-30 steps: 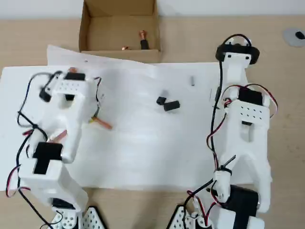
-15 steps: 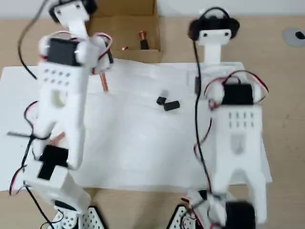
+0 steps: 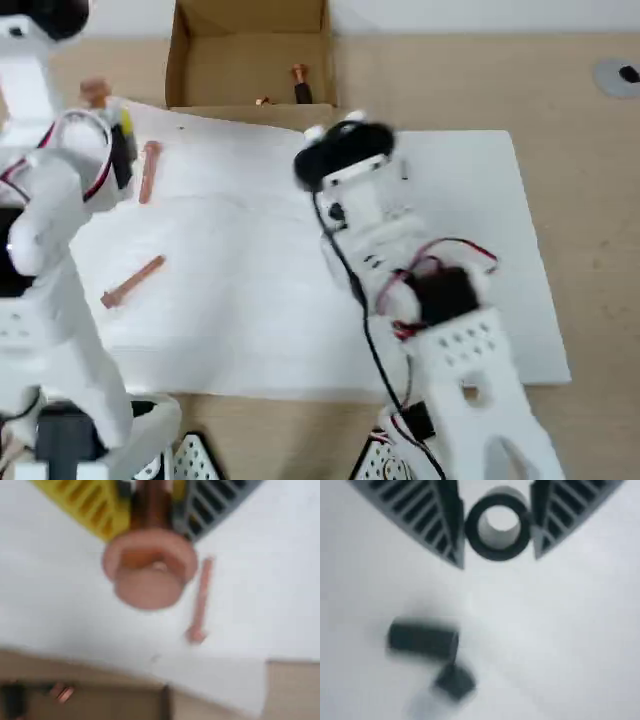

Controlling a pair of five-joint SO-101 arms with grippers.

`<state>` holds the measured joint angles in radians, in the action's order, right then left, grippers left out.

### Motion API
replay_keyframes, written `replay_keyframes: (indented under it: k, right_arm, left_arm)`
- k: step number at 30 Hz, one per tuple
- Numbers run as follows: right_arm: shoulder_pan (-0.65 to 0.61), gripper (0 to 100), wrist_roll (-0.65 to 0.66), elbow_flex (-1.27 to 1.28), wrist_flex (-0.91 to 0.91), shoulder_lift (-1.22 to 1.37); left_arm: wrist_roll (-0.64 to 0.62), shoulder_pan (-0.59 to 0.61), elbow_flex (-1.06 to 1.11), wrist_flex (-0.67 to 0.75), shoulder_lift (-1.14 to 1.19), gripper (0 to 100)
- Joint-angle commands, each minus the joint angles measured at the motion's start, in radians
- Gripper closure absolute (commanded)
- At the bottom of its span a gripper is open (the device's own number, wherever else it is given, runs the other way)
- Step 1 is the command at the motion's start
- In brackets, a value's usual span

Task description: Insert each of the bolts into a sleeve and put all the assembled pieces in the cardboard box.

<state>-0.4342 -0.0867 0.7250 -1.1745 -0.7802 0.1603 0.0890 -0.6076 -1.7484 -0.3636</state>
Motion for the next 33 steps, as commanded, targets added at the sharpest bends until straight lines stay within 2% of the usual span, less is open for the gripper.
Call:
replay_keyframes:
  k: [1, 7, 11, 18, 23, 28, 33]
  right_arm:
    - [-0.013, 93.6, -0.003, 0.03, 0.057, 0.137]
    - [-0.013, 93.6, 0.123, -0.01, 0.129, 0.473]
    - [-0.012, 93.3, 0.193, -0.122, 0.114, 0.662]
    - [-0.012, 92.8, 0.293, -0.36, -0.11, 0.846]
    - [-0.015, 78.6, 0.422, -0.45, -0.252, 0.897]
    - [-0.012, 61.3, 0.474, -0.447, -0.269, 0.903]
    - [-0.012, 56.6, 0.477, -0.452, -0.295, 0.901]
  left_arm:
    - [0.046, 0.034, 0.155, -0.003, -0.11, 99]
    - [0.051, 0.034, 0.376, 0.064, -0.321, 99]
    - [0.064, 0.034, 0.617, 0.152, -0.489, 99]
    - [0.107, 0.035, 0.948, 0.262, -0.883, 99]
    - [0.103, 0.034, 1.08, 0.31, -1.125, 100]
    - [0.103, 0.035, 1.134, 0.301, -1.164, 100]
    - [0.1, 0.035, 1.128, 0.301, -1.17, 100]
